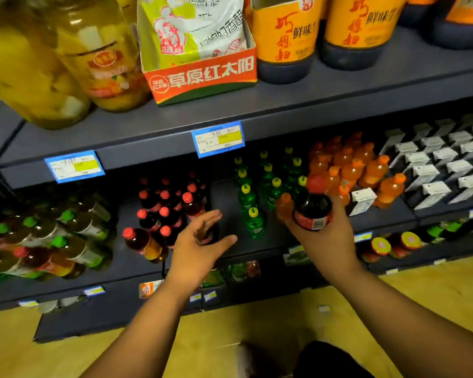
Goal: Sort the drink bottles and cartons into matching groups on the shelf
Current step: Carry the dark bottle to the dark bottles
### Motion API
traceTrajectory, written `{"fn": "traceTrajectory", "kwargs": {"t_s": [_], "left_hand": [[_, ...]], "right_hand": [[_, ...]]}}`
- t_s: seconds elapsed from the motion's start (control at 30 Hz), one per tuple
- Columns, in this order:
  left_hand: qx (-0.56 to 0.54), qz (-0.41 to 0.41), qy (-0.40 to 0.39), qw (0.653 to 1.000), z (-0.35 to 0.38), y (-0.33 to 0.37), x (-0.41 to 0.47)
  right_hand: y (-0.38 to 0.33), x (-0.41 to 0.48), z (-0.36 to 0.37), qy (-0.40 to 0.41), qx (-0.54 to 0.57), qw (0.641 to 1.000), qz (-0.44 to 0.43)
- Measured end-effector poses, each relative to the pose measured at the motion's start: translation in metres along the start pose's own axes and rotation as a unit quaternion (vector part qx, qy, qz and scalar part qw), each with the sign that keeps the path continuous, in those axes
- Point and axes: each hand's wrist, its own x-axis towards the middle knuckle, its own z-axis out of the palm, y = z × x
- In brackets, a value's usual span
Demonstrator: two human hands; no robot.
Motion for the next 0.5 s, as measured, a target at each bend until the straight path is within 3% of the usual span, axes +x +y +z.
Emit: {"fn": "traceTrajectory", "kwargs": {"t_s": [0.5], "left_hand": [[-0.030, -0.004, 0.035, 0.999, -0.062, -0.019, -0.034]], "right_hand": [[-0.012, -0.030, 0.055, -0.068, 0.015, 0.998, -0.009]]}}
